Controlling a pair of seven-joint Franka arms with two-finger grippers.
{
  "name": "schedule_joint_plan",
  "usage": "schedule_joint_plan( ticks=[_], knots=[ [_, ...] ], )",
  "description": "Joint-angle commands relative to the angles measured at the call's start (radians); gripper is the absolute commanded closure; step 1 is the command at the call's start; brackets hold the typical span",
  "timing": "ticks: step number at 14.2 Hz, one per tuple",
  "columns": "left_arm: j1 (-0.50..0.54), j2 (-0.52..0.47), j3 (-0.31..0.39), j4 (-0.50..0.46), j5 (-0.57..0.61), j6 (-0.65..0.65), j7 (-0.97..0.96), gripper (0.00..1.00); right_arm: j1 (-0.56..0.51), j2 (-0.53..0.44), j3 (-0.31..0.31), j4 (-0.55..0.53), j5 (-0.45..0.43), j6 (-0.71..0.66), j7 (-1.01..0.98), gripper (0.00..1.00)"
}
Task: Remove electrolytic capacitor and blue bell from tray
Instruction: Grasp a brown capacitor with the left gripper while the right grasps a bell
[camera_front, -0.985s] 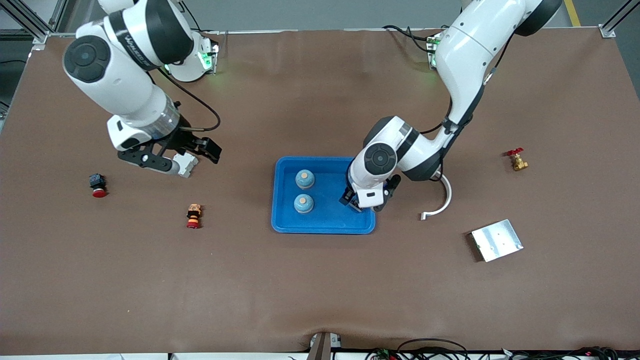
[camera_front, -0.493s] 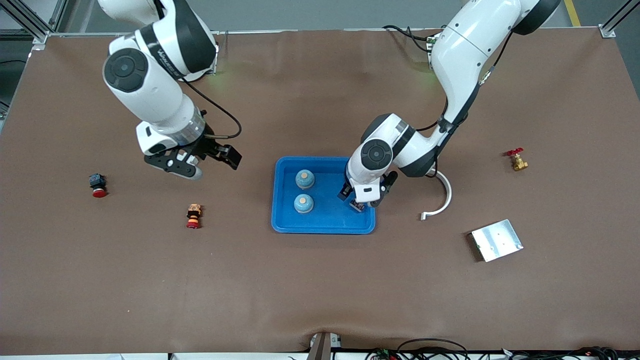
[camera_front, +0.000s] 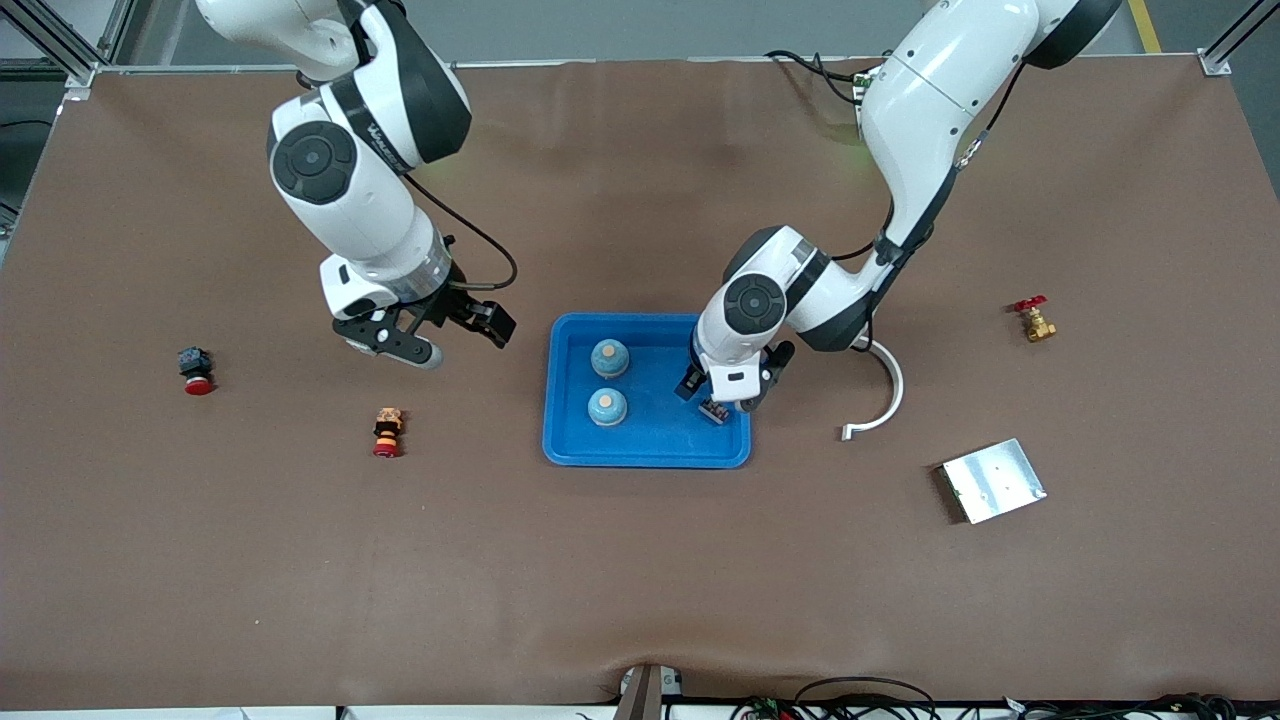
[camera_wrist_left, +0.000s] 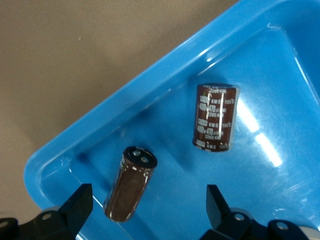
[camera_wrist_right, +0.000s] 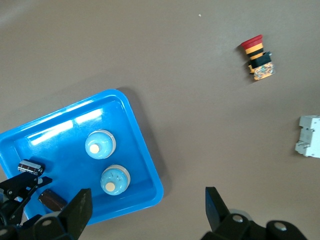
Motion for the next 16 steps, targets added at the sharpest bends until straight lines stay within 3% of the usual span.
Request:
schedule_joint_plan(
  ticks=[1, 13, 16],
  knots=[
    [-0.003, -0.003, 0.005, -0.015, 0.031, 0.024, -0.026, 0.00, 0.035, 0.024, -0.012, 0.009, -0.001, 0.034, 0.049, 0.00],
    [-0.008, 0.025, 0.007, -0.015, 0.041, 0.062, -0.028, 0.00, 0.188, 0.198, -0.013, 0.026, -0.072, 0.169, 0.216, 0.00],
    [-0.008, 0.023, 0.005, -0.014, 0.041, 0.062, -0.028, 0.41, 0.248, 0.250, -0.013, 0.026, -0.072, 0.236, 0.316, 0.00]
  ],
)
